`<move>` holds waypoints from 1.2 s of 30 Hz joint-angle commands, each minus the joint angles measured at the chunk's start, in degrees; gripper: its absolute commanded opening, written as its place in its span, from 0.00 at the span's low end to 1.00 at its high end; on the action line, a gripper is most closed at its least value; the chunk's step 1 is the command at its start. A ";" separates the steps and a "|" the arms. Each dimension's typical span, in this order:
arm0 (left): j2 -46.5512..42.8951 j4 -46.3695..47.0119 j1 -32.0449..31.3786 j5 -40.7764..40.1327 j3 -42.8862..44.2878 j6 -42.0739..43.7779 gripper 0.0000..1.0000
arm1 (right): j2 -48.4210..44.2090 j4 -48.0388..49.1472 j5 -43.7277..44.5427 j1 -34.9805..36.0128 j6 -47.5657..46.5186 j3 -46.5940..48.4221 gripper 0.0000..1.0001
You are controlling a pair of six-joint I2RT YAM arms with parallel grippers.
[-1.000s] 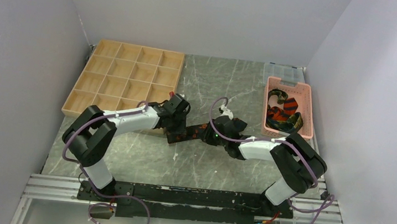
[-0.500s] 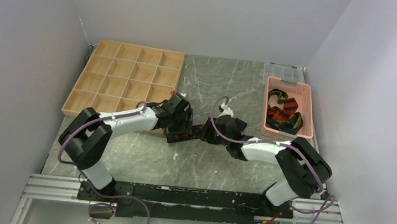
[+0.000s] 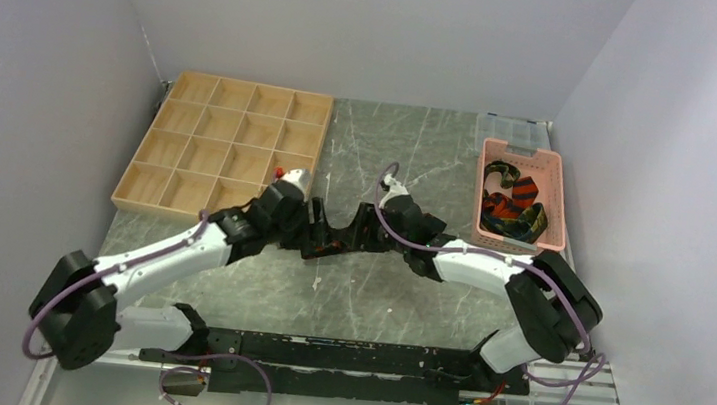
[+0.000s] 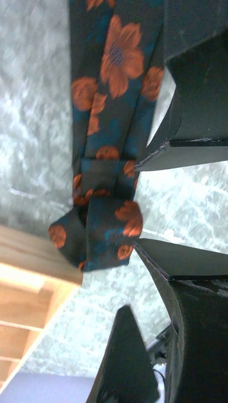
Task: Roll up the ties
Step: Roll the tie at the center of the board.
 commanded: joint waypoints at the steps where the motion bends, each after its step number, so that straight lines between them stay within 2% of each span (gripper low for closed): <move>1: -6.88 5.93 -0.04 -1.72 -9.88 -3.97 0.74 | 3.34 0.00 -4.02 0.84 -1.78 5.27 0.59; 5: -11.24 13.70 0.05 -2.56 -18.55 -6.97 0.74 | 7.06 0.91 -6.50 0.93 -1.30 7.52 0.59; 14: -19.15 30.11 0.53 -12.54 -31.59 -9.38 0.73 | 12.45 2.17 -4.71 0.83 -0.81 10.33 0.51; 18: -16.71 30.54 1.07 -13.38 -31.15 -8.65 0.73 | 14.17 2.81 -4.42 0.75 -0.32 10.00 0.45; 31: -2.49 39.41 3.33 -6.98 -26.92 -4.40 0.70 | 15.29 3.35 -5.53 0.63 -0.49 9.82 0.45; 36: 3.62 43.10 4.13 -4.59 -25.24 -3.13 0.62 | 15.58 3.69 -6.11 0.58 -0.45 9.55 0.45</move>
